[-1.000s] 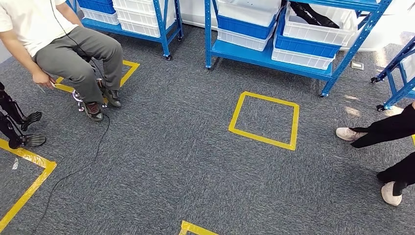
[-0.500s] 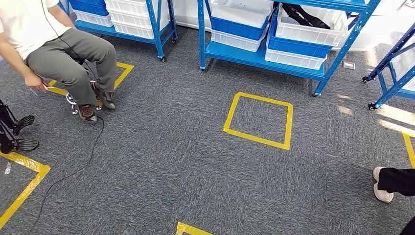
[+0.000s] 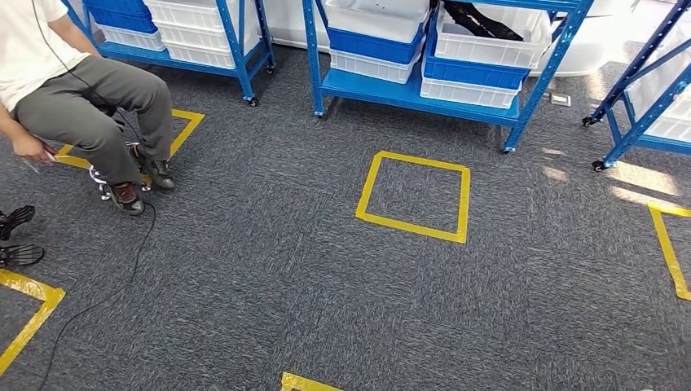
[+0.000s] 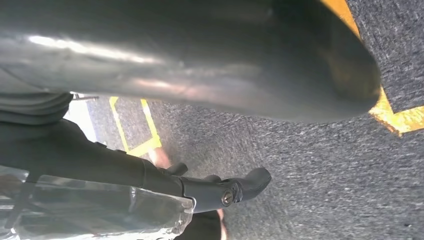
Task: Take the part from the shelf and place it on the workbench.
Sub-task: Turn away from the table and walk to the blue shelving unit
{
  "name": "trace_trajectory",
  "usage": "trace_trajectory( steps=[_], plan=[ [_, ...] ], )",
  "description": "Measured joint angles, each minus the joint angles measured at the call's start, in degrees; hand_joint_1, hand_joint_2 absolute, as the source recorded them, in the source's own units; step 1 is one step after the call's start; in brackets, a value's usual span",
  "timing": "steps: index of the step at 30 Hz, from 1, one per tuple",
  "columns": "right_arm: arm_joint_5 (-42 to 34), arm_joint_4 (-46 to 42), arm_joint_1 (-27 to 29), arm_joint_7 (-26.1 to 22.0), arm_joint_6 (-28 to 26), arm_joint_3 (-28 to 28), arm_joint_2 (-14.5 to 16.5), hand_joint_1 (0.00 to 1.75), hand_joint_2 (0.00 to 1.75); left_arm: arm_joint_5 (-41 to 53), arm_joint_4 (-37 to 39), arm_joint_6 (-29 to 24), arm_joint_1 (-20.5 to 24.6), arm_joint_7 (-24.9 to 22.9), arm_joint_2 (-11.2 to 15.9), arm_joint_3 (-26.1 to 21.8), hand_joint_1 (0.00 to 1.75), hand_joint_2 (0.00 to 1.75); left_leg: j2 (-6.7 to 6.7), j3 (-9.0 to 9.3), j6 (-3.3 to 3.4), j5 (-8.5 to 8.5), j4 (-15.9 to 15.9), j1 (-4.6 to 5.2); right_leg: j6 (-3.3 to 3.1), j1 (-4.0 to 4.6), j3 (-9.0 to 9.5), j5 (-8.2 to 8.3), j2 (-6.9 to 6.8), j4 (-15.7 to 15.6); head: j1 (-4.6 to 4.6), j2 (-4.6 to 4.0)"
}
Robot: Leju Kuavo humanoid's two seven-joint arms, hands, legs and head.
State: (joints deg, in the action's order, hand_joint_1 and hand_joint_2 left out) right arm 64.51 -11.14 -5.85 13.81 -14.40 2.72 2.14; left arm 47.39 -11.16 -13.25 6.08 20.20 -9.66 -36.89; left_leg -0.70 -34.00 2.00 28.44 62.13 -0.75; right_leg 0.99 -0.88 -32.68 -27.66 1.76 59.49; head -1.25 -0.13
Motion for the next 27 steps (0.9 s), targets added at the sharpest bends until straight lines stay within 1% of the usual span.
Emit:
trace_trajectory(
  steps=[1, 2, 3, 4, 5, 7, 10, 13, 15, 17, 18, 19, 20, 21, 22, 23, 24, 25, 26, 27],
  plan=[
    [0.24, 0.00, 0.00, 0.01, -0.09, 0.00, 0.02, 0.00, 0.00, 0.00, -0.01, -0.01, 0.06, 0.14, -0.02, 0.00, 0.00, 0.00, 0.00, 0.86, -0.03, -0.53, -1.89, 0.27, -0.07, 0.14, -0.09, -0.05, 0.09, 0.05, -0.01, 0.00],
    [0.50, 0.01, 0.02, 0.01, -0.19, 0.00, 0.02, 0.00, 0.00, -0.01, -0.01, -0.01, 0.12, 0.31, -0.12, 0.00, 0.00, 0.00, 0.09, 1.31, -0.54, -0.61, -2.97, 0.50, -0.14, 0.31, -0.19, -0.09, 0.12, 0.06, 0.01, 0.00],
    [0.76, 0.01, 0.05, 0.01, -0.30, 0.01, -0.06, 0.00, 0.00, -0.04, -0.01, 0.01, 0.14, 0.51, -0.25, 0.00, 0.00, 0.00, 0.21, 1.36, -1.13, -0.82, -3.25, 0.68, -0.21, 0.38, -0.30, -0.15, 0.11, 0.08, -0.07, 0.00],
    [0.98, 0.01, 0.06, 0.01, -0.35, 0.01, -0.09, 0.00, 0.00, -0.07, -0.01, 0.05, 0.13, 0.72, -0.34, -0.01, 0.00, 0.00, 0.17, 1.39, -1.48, -0.88, -3.32, 0.87, -0.23, 0.39, -0.37, -0.20, 0.07, 0.10, -0.07, 0.00],
    [1.12, 0.01, 0.06, 0.01, -0.37, 0.01, -0.11, 0.00, 0.00, -0.11, -0.01, 0.17, 0.10, 0.84, -0.38, -0.02, 0.00, 0.00, 0.16, 1.39, -1.52, -0.82, -3.29, 1.07, -0.19, 0.34, -0.33, -0.18, 0.04, 0.03, -0.08, 0.00],
    [1.30, 0.01, 0.02, 0.05, -0.37, 0.01, -0.12, 0.00, 0.00, -0.23, -0.01, 0.63, 0.06, 1.00, -0.34, -0.03, 0.00, 0.00, 0.13, 1.39, -0.94, -0.86, -3.29, 1.40, -0.02, 0.22, -0.20, -0.10, 0.01, -0.15, -0.07, 0.00],
    [1.40, 0.01, -0.03, 0.27, -0.27, 0.01, -0.15, 0.00, 0.00, -0.55, -0.01, 2.59, 0.07, 1.24, -0.35, -0.08, 0.00, 0.00, 0.12, 1.34, -0.75, -0.91, -3.26, 1.51, 0.29, 0.20, 0.00, 0.09, 0.01, -0.51, -0.05, 0.00],
    [1.41, 0.01, -0.07, 0.50, -0.20, 0.01, -0.22, 0.00, 0.00, -0.59, -0.01, 3.87, 0.10, 1.63, -0.31, -0.11, 0.00, 0.00, 0.11, 1.22, -0.17, -0.76, -3.07, 1.75, 0.77, -0.21, 0.09, 0.32, 0.02, -0.93, -0.07, 0.00],
    [1.40, 0.01, -0.10, 0.55, -0.20, 0.01, -0.26, 0.00, 0.00, -0.59, -0.01, 4.19, 0.11, 1.76, -0.23, -0.11, 0.00, 0.00, 0.11, 1.15, 0.42, -0.62, -3.02, 1.96, 1.14, -0.48, 0.15, 0.40, 0.03, -1.20, -0.07, 0.00],
    [1.39, 0.01, -0.08, 0.55, -0.20, 0.01, -0.26, 0.00, 0.00, -0.59, -0.01, 4.43, 0.12, 1.91, -0.16, -0.11, 0.00, 0.00, 0.13, 1.14, 1.17, -0.68, -3.33, 2.08, 1.89, -0.59, 0.39, 0.84, 0.00, -0.94, -0.09, 0.00],
    [1.38, 0.01, -0.07, 0.55, -0.20, 0.01, -0.28, 0.00, 0.00, -0.59, -0.01, 4.52, 0.14, 1.96, -0.15, -0.11, 0.00, 0.00, 0.14, 1.34, 1.61, -0.70, -3.65, 1.96, 2.17, -0.60, 0.25, 0.88, -0.07, -0.58, -0.10, 0.00],
    [1.37, 0.01, -0.11, 0.55, -0.20, 0.01, -0.31, 0.00, 0.00, -0.59, -0.02, 4.59, 0.14, 1.99, -0.14, -0.11, 0.00, 0.00, 0.15, 1.59, 2.07, -0.70, -3.96, 1.84, 2.34, -0.57, -0.10, 0.65, -0.28, 0.37, -0.05, 0.00],
    [1.37, 0.01, -0.18, 0.56, -0.20, 0.01, -0.35, 0.00, 0.00, -0.58, -0.02, 4.61, 0.14, 1.99, -0.13, -0.11, 0.00, 0.00, 0.19, 1.86, 2.48, -0.61, -4.16, 1.73, 2.23, -0.56, -0.96, -0.08, -0.50, 1.95, 0.05, 0.00],
    [1.36, 0.01, -0.27, 0.57, -0.19, 0.01, -0.38, 0.00, 0.00, -0.56, -0.02, 4.60, 0.14, 1.99, -0.13, -0.11, 0.00, 0.00, 0.26, 2.08, 2.82, -0.51, -4.30, 1.64, 1.91, -0.56, -2.40, -1.28, -0.74, 4.57, 0.11, 0.00],
    [1.37, 0.01, -0.32, 0.58, -0.19, 0.01, -0.38, 0.00, 0.00, -0.54, -0.02, 4.58, 0.13, 2.00, -0.10, -0.11, 0.00, 0.00, 0.35, 2.16, 3.00, -0.42, -4.28, 1.68, 1.63, -0.52, -4.22, -2.73, -0.91, 8.18, 0.19, 0.00],
    [1.36, 0.01, -0.28, 0.60, -0.17, 0.01, -0.38, 0.00, 0.00, -0.52, -0.02, 4.57, 0.11, 2.00, -0.09, -0.11, 0.00, 0.00, 0.45, 2.24, 3.09, -0.32, -4.27, 1.69, 1.46, -0.47, -6.23, -4.08, -0.96, 11.88, 0.21, 0.00],
    [1.35, 0.01, -0.16, 0.61, -0.17, 0.01, -0.38, 0.00, 0.00, -0.50, -0.01, 4.57, 0.09, 2.00, -0.09, -0.11, 0.00, 0.00, 0.52, 2.39, 3.05, -0.20, -4.25, 1.71, 1.54, -0.43, -7.78, -4.94, -0.98, 14.50, 0.17, 0.00],
    [1.35, 0.01, -0.02, 0.63, -0.17, 0.01, -0.39, 0.00, 0.00, -0.50, -0.01, 4.57, 0.05, 2.00, -0.09, -0.11, 0.00, 0.00, 0.54, 2.61, 2.92, -0.04, -4.23, 1.71, 1.79, -0.39, -8.43, -5.01, -1.01, 15.33, 0.19, 0.00],
    [1.32, 0.01, 0.08, 0.66, -0.16, 0.01, -0.42, 0.00, 0.00, -0.50, -0.01, 4.57, 0.01, 1.99, -0.08, -0.11, 0.00, 0.00, 0.54, 2.96, 2.73, 0.17, -4.22, 1.69, 2.15, -0.40, -7.88, -4.07, -1.06, 13.74, 0.20, 0.00],
    [1.25, 0.01, 0.14, 0.67, -0.13, 0.01, -0.45, 0.00, 0.00, -0.50, -0.01, 4.57, -0.04, 1.99, -0.08, -0.11, 0.00, 0.00, 0.54, 3.41, 2.47, 0.44, -4.21, 1.67, 2.51, -0.43, -6.35, -2.42, -1.18, 10.22, 0.20, 0.00]
  ],
)
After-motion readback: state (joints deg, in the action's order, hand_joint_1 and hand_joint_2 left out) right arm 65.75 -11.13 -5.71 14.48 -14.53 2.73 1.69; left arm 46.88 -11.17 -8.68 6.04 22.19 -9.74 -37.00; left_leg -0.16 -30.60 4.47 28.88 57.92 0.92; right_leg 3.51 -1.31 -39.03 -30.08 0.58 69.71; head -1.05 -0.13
